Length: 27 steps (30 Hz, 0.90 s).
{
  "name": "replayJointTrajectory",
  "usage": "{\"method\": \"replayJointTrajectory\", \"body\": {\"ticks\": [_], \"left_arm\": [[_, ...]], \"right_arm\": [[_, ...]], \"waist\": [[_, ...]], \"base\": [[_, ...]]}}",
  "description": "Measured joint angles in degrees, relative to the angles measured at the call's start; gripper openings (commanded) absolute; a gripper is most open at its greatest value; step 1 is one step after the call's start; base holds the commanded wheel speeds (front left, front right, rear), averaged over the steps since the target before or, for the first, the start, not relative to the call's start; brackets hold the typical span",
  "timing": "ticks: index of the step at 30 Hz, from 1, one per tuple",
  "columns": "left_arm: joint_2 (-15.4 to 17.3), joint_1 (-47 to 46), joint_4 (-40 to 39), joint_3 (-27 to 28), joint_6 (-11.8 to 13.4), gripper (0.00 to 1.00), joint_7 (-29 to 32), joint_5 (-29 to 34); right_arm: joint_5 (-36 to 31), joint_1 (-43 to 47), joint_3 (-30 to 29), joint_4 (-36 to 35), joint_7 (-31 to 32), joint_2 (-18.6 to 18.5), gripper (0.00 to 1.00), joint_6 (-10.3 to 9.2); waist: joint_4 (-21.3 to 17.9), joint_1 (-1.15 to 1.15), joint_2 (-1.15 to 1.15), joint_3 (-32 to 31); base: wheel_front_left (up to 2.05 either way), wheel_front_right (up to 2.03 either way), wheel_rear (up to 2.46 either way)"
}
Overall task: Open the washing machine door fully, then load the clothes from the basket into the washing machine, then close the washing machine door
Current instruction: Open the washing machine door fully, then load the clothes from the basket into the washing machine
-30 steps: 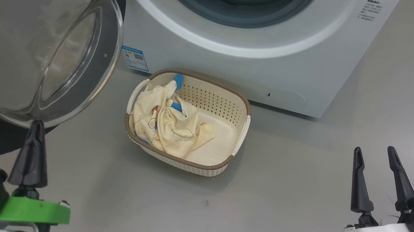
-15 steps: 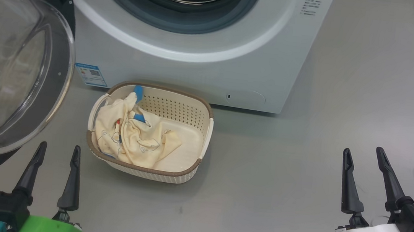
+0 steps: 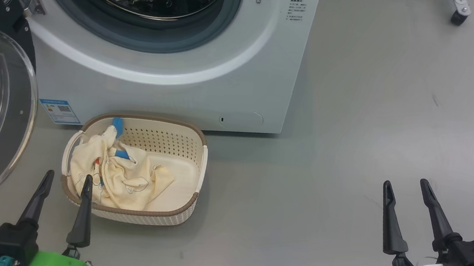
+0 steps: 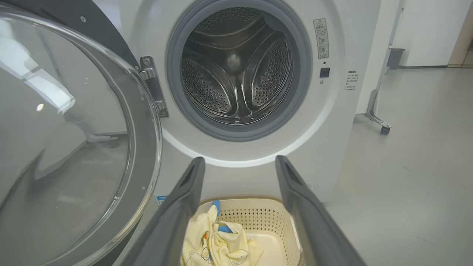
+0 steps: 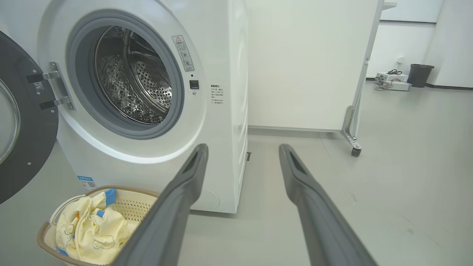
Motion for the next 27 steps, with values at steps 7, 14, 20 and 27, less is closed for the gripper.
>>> {"method": "replayJointTrajectory", "body": {"ticks": [7,14,20,27], "left_arm": [[0.0,0.1,0.9,-0.6,0.2,1.0,0.0,0.1],[0.0,0.9,1.6,-0.9,0.2,1.0,0.0,0.2],[0.0,1.0,2.2,-1.5,0.2,1.0,0.0,0.5],[0.0,1.0,2.1,-1.7,0.3,1.0,0.0,0.5]], "right_arm": [[0.0,1.4,-0.8,-0.9,0.0,0.1,1.0,-1.44],[0.0,2.4,-0.7,-1.2,0.0,0.1,1.0,-1.51],[0.0,2.7,-0.4,-1.2,0.0,0.2,1.0,-1.87],[0.1,3.1,-0.3,-1.4,0.0,0.2,1.0,-1.91]], "waist": [[-1.6,0.0,0.0,-1.9],[-1.6,0.0,0.0,-3.0],[-1.4,0.0,0.0,-4.0],[-1.2,0.0,0.0,-4.3]], "base": [[0.0,0.0,0.0],[0.0,0.0,0.0],[0.0,0.0,0.0],[0.0,0.0,0.0]]}}
